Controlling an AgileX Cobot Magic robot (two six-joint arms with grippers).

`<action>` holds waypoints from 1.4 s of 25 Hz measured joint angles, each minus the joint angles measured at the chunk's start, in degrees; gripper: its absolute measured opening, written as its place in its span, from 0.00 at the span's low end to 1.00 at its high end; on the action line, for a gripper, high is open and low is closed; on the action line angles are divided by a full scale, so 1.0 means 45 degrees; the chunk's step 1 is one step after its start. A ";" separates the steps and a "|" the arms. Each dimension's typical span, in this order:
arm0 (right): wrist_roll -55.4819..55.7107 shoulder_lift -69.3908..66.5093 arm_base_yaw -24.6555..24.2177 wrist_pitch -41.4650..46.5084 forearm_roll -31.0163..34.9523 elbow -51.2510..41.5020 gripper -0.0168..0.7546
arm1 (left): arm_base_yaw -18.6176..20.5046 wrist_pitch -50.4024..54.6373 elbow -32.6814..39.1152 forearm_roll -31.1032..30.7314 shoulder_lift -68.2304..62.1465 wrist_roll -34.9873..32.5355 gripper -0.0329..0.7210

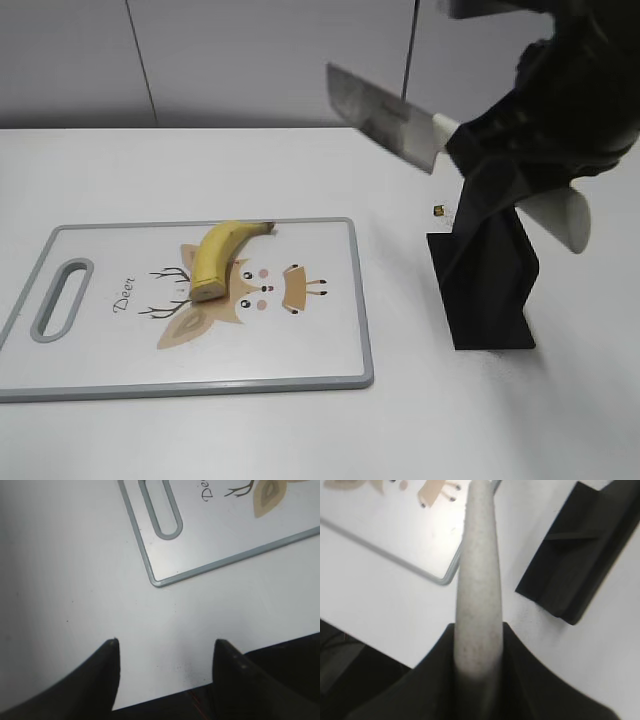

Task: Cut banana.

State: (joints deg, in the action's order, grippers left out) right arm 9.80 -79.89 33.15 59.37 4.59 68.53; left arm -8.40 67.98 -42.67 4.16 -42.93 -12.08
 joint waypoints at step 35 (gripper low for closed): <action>0.4538 0.0383 -0.1404 -0.1870 -0.1828 -0.2515 0.23 | 0.0000 -0.1118 0.3352 0.0277 0.9606 0.0010 0.75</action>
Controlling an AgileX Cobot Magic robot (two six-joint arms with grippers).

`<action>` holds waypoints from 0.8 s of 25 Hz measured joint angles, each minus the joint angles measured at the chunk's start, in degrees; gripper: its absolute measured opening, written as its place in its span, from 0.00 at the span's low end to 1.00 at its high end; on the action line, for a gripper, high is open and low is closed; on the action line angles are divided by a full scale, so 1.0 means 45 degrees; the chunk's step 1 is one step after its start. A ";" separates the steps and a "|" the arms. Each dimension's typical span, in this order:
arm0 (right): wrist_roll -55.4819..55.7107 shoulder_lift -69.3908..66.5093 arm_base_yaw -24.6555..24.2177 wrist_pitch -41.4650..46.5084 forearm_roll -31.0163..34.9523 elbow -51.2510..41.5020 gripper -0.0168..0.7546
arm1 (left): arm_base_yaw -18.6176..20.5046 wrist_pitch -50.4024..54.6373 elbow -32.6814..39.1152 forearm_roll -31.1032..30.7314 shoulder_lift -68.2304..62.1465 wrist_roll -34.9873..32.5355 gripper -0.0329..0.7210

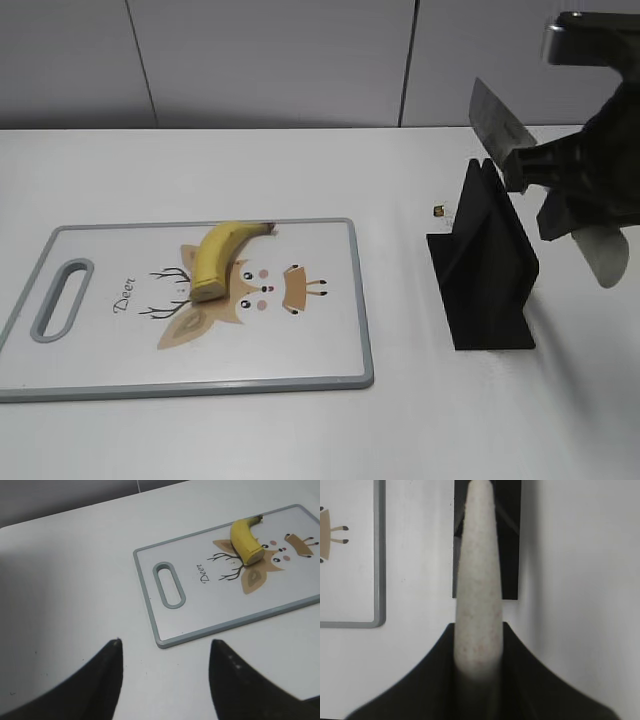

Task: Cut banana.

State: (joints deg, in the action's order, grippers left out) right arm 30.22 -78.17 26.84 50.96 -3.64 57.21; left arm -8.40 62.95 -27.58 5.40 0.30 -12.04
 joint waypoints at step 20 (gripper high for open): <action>0.0565 -0.1967 0.0000 -0.0044 0.0100 0.0000 0.25 | 0.0000 -0.0042 0.0000 0.0000 0.0000 0.0000 0.73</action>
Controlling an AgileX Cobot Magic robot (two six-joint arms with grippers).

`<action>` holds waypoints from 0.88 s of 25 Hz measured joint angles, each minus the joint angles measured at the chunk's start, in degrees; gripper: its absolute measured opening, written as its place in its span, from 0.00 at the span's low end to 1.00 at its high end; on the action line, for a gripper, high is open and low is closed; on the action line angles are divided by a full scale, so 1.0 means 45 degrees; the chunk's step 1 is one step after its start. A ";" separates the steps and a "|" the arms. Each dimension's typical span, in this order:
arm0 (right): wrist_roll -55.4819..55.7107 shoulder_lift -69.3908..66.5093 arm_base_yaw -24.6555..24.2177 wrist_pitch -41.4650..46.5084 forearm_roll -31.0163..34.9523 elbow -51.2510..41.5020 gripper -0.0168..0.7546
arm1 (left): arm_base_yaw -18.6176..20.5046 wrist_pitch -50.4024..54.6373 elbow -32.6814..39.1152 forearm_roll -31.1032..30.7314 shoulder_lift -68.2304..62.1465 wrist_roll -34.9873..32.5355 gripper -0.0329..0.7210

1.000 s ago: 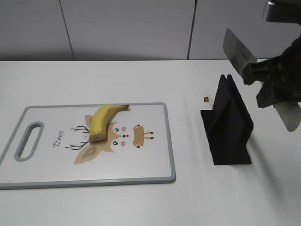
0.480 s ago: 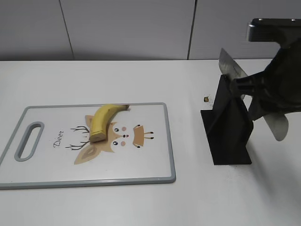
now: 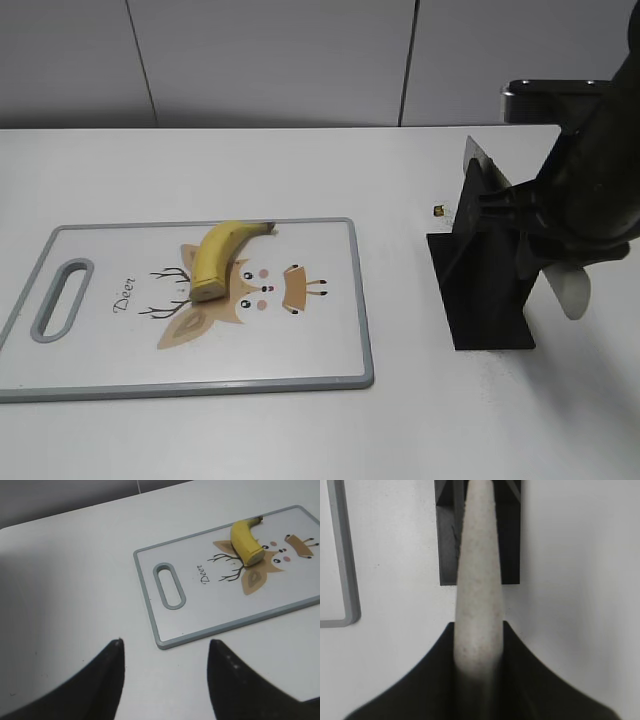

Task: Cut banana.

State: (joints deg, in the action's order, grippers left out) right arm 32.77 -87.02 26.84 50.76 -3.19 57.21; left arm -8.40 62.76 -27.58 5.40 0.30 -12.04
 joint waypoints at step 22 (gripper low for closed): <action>-0.6086 0.4511 0.0000 0.1377 0.1943 -0.0820 0.83 | 0.0000 0.0000 0.0000 0.0000 0.0000 0.0000 0.73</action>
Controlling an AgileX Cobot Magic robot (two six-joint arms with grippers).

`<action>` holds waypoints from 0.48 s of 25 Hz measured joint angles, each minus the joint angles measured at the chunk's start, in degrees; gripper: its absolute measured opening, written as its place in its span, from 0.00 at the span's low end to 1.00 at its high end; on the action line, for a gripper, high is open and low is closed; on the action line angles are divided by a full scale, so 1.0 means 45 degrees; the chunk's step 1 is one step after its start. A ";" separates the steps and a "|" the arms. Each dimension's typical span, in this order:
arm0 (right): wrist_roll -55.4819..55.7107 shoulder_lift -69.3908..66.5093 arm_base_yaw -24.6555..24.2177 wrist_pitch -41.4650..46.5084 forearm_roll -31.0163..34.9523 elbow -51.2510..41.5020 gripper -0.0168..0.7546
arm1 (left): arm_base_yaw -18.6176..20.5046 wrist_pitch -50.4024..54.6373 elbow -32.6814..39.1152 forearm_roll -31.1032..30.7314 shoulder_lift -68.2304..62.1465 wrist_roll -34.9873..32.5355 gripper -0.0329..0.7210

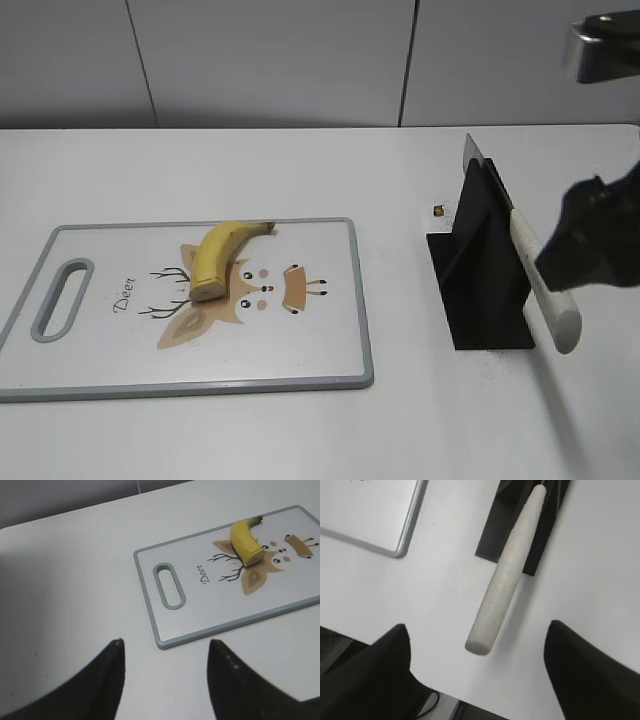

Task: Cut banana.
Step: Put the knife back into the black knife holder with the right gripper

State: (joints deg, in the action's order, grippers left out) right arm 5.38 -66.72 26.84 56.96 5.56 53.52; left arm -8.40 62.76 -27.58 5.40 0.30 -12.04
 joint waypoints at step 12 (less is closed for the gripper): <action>-0.1762 0.7364 0.0000 -0.0314 0.0095 -0.5010 0.79 | 0.0000 -0.0004 0.0000 0.0000 0.0000 0.0000 0.73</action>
State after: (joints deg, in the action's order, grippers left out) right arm -2.55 -33.58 26.84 55.54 5.98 30.98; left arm -8.40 62.74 -27.58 5.40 0.30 -12.04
